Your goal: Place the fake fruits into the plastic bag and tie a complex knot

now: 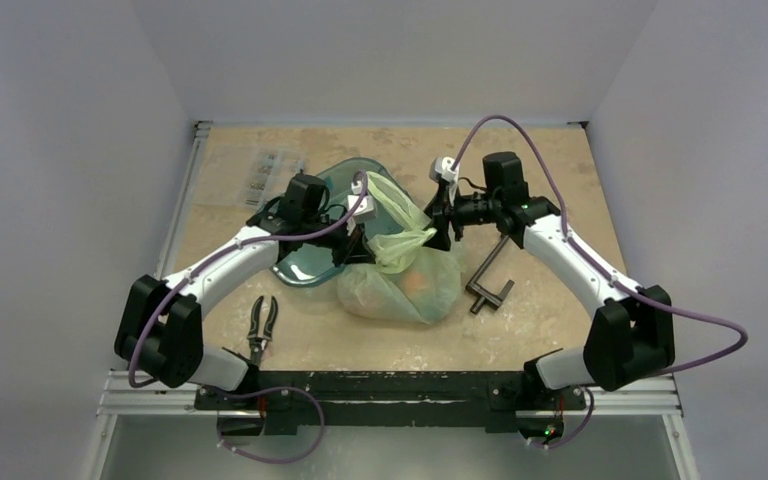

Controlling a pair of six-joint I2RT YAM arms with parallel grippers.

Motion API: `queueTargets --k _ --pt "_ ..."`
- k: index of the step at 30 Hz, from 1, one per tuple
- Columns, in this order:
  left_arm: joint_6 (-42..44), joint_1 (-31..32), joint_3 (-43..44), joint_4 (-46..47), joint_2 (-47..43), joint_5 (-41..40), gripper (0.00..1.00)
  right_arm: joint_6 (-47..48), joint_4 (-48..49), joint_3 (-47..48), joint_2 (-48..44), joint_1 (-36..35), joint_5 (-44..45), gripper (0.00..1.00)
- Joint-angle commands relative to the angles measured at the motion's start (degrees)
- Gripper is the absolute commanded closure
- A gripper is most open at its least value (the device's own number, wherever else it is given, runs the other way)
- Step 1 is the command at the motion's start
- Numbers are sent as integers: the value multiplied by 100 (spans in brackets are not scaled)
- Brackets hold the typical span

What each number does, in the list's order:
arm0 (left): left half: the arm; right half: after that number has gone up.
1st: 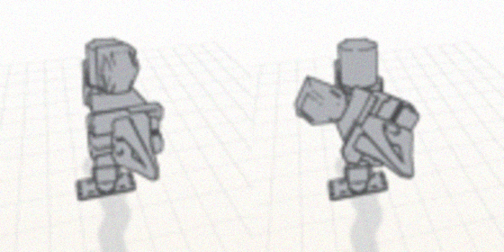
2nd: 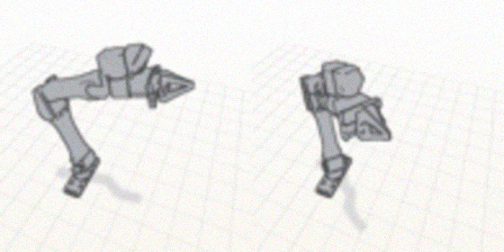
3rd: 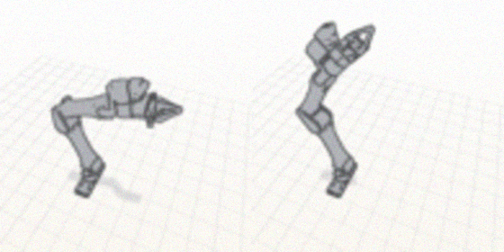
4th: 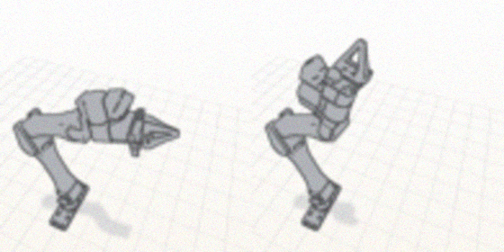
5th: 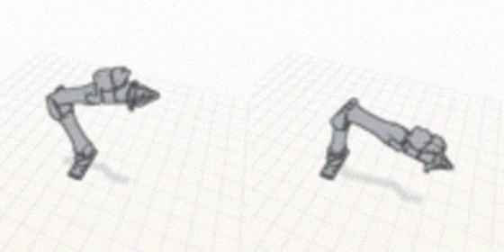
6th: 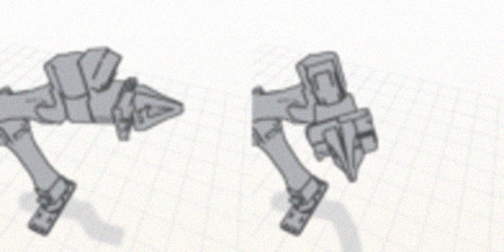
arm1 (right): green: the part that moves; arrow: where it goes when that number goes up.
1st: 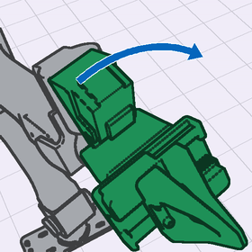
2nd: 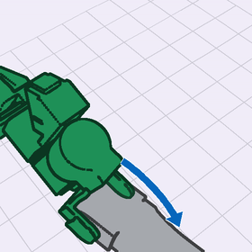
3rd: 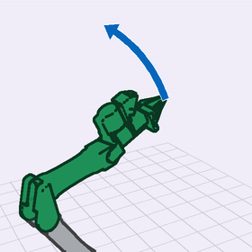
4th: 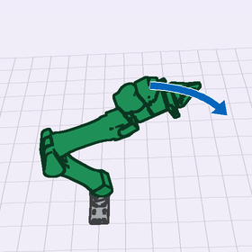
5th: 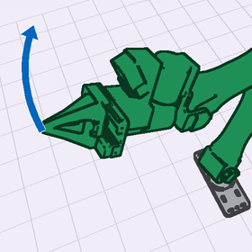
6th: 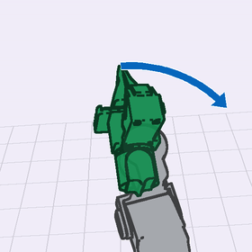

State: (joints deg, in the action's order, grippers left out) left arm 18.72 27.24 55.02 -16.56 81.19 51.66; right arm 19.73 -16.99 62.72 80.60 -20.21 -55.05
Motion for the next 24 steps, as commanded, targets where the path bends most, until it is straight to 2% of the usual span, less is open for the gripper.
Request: queueTargets --k 1,8,17,20,22,24 --pt "127 -125 373 -198 201 322 100 699 -427 -111 -313 -27 -401 39" --pt "147 -255 393 -188 402 318 100 814 -513 -177 -435 -27 -584 25" --pt "-79 -183 737 -101 691 -131 100 -652 777 -338 -265 -58 -623 21" --pt "9 -124 826 -180 739 -314 100 -797 902 -316 -198 -62 -583 26" --pt "16 -115 843 -192 758 -374 100 -865 1013 -338 -157 -59 -493 36" --pt "141 -87 843 -228 731 -360 100 -914 1094 -337 -112 -62 -268 52"
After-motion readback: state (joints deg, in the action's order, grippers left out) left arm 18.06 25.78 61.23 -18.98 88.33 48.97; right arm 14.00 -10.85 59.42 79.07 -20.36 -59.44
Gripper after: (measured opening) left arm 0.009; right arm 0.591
